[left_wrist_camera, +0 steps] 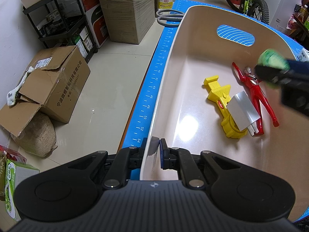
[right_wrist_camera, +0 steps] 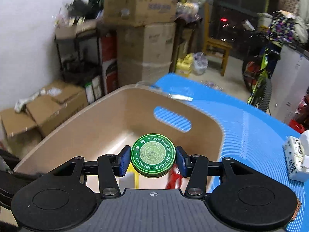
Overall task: Organize rigid objects
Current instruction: 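Carry the green tin toward the basket, then lower the green tin into the basket and open the right gripper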
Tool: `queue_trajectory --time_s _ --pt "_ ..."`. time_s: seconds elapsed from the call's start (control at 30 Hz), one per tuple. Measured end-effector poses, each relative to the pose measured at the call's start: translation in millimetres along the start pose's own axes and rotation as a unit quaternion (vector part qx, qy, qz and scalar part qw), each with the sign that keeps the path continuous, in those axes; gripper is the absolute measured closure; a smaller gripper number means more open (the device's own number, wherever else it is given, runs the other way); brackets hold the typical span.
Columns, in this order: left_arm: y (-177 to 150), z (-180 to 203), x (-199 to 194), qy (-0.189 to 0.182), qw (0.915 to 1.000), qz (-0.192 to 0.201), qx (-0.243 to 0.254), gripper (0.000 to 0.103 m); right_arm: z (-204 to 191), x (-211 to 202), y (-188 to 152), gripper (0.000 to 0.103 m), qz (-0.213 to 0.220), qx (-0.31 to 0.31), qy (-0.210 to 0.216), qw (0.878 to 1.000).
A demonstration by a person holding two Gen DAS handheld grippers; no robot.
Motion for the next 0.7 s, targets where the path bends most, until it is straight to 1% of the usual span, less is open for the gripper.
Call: queue_trajectory --time_s 0.23,0.43,0.6,0.7 --pt "0.0 0.1 0.1 0.000 1.0000 0.000 0.000 0.090 -20.9 27.2 -6.7 0.049 -0.067 -0.022 0.001 0.997" --pt "-0.2 0.8 1.3 0.001 1.0000 0.000 0.001 0.090 -15.5 26.9 -7.8 0.048 -0.076 -0.021 0.002 0.997" --pt "-0.4 0.9 1.7 0.001 1.0000 0.000 0.002 0.090 -6.3 22.0 -11.6 0.034 -0.059 -0.006 0.008 0.998" --pt "-0.4 0.6 2.2 0.001 1.0000 0.000 0.001 0.090 2.3 15.4 -13.4 0.030 -0.046 0.007 0.006 0.999"
Point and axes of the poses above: each gripper's, at about its wrist camera, not at the fingertips, and x roughly the way its jaws point, z to its right, y to its top, the point moved 2 cm from there along x, roughly the way its jaws point, and after that the axes turned 11 degrees about -y, right-handed, at the moved point
